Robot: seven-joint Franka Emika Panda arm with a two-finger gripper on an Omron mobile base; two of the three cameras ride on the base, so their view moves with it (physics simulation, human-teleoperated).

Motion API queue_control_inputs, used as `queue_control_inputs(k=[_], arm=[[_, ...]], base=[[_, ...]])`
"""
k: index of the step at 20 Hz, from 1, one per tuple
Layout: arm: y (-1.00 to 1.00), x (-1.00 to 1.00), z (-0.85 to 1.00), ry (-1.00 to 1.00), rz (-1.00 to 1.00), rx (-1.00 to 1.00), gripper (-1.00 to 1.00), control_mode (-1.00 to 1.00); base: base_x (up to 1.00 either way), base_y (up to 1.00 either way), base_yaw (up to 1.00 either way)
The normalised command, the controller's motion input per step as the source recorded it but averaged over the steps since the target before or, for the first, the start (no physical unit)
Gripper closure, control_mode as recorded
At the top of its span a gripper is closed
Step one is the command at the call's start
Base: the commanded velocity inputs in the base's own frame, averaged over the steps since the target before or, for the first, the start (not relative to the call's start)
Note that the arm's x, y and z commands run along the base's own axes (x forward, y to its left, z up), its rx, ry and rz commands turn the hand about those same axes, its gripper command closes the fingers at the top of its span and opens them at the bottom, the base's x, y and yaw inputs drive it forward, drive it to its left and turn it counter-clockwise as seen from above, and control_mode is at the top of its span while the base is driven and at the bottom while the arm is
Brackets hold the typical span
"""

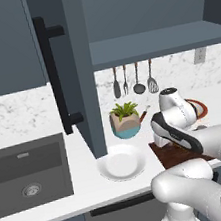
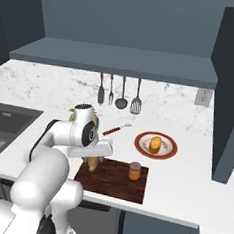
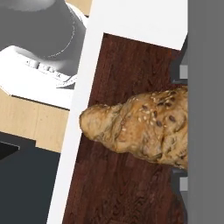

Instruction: From the different types of pastries on the counter, select a croissant and place it on the cutting board. Then retrieve a jar of jam from the cabinet and place it alongside the croissant on the cutting board.

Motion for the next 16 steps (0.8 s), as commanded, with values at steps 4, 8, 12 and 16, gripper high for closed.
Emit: queue_control_inputs(k=[4, 8, 12, 16], arm=[[-0.44, 0.0, 0.0, -0.02, 0.0, 0.0, 1.0, -1.0], [-0.23, -0.02, -0.12, 0.0, 0.0, 0.0, 1.0, -1.0], [0.0, -0.1, -0.28, 0.0, 0.0, 0.03, 1.0, -1.0], [0.0, -0.06, -0.34, -0.02, 0.0, 0.01, 1.0, -1.0]], base=[[0.0, 0.0, 0.0], [0.0, 0.0, 0.0], [0.0, 0.0, 0.0], [0.0, 0.0, 0.0]])
